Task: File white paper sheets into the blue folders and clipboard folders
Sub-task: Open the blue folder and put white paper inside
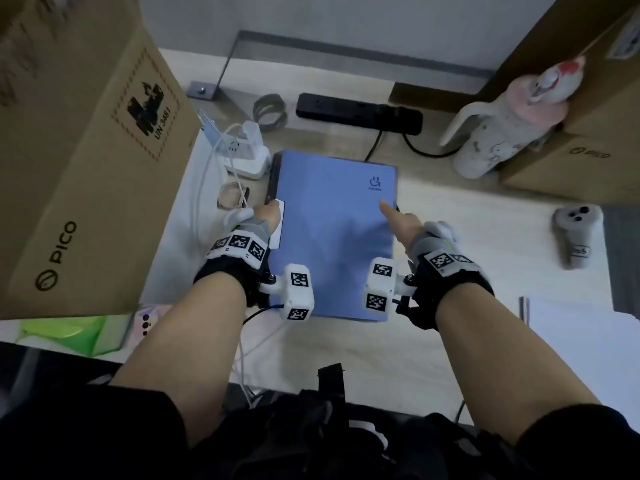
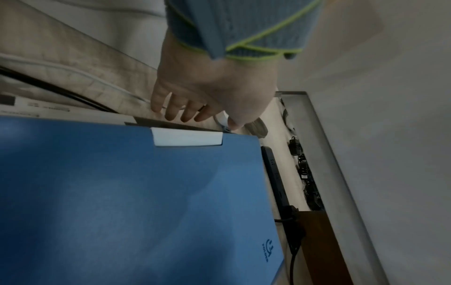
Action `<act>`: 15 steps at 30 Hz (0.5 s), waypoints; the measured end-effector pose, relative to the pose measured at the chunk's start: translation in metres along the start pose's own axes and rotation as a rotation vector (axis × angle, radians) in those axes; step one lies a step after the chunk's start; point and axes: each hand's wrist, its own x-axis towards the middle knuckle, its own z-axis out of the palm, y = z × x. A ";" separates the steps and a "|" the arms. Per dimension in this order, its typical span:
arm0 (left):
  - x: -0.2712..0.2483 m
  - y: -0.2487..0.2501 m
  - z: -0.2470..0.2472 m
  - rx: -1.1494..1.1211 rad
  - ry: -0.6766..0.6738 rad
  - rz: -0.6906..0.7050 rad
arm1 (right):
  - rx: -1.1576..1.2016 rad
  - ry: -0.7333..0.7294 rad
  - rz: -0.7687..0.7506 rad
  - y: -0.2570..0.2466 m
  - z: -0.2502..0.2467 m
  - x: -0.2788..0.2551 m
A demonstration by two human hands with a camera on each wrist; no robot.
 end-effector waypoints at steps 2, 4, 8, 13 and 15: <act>0.002 0.001 0.000 0.009 0.001 0.003 | 0.062 -0.038 0.013 -0.002 -0.002 -0.001; 0.013 -0.002 0.004 -0.016 0.013 -0.009 | 0.109 -0.072 0.048 0.002 0.000 0.004; 0.019 -0.004 0.005 -0.011 0.004 -0.018 | 0.241 -0.117 0.041 0.002 0.006 0.003; 0.029 -0.005 0.004 -0.170 -0.077 -0.033 | 0.412 -0.096 0.049 0.003 0.006 0.004; 0.037 -0.007 0.004 -0.254 -0.082 -0.040 | 0.493 -0.103 0.055 0.004 0.006 0.003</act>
